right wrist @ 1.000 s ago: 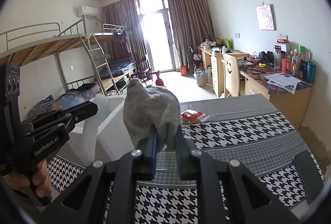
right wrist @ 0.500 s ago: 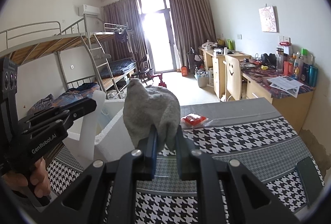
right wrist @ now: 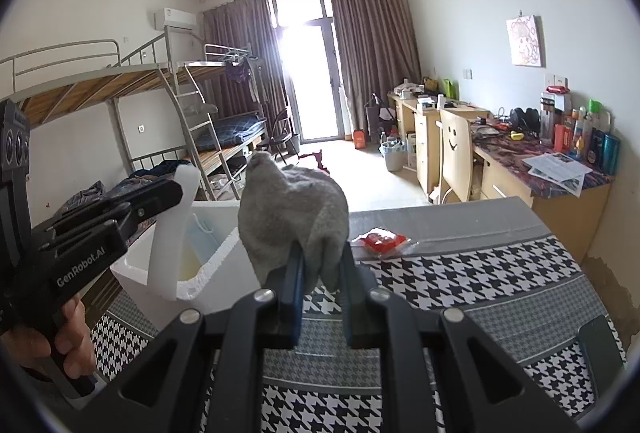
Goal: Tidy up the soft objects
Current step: 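Lift the white roll and grey cloth and carry both toward the foam box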
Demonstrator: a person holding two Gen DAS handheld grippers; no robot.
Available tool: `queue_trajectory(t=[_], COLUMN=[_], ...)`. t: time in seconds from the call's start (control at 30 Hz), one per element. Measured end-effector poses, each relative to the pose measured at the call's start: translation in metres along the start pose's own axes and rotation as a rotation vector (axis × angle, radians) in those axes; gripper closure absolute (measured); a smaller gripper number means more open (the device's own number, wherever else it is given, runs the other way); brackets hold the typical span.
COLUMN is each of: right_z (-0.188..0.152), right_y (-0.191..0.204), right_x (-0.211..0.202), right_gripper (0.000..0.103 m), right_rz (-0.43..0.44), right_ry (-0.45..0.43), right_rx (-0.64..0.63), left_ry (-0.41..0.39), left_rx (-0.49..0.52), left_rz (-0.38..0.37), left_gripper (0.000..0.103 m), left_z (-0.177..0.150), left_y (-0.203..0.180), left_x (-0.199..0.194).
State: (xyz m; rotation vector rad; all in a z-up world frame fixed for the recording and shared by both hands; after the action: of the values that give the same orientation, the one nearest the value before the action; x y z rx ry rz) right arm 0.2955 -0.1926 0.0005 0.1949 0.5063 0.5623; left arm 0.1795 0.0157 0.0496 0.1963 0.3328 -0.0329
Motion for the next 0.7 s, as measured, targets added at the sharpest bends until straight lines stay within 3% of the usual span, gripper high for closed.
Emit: queue_trajectory(t=[0.7], right_z=[0.008], right_y=[0.036], right_x=[0.03], right_gripper=[0.084], right_rz=[0.125], right_ry=[0.046], right_rx=[-0.05], left_ry=[0.013], left_rx=[-0.045], left_rz=[0.142], left_gripper=[0.096], left_z=[-0.005], left_y=[0.044], left_x=[-0.001])
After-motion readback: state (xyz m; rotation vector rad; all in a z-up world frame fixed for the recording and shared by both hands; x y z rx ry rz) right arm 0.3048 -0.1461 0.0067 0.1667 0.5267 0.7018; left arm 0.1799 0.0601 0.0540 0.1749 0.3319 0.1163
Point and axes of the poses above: each gripper's, at about its wrist camera, not at the fingertips, and x roughly the way its jaws point, y to its left, z to its top, the point moved 4 cm from there along x, roughly the way its jaws point, and after that the axes turned 11 degrees about x, right-handed, at the moved point
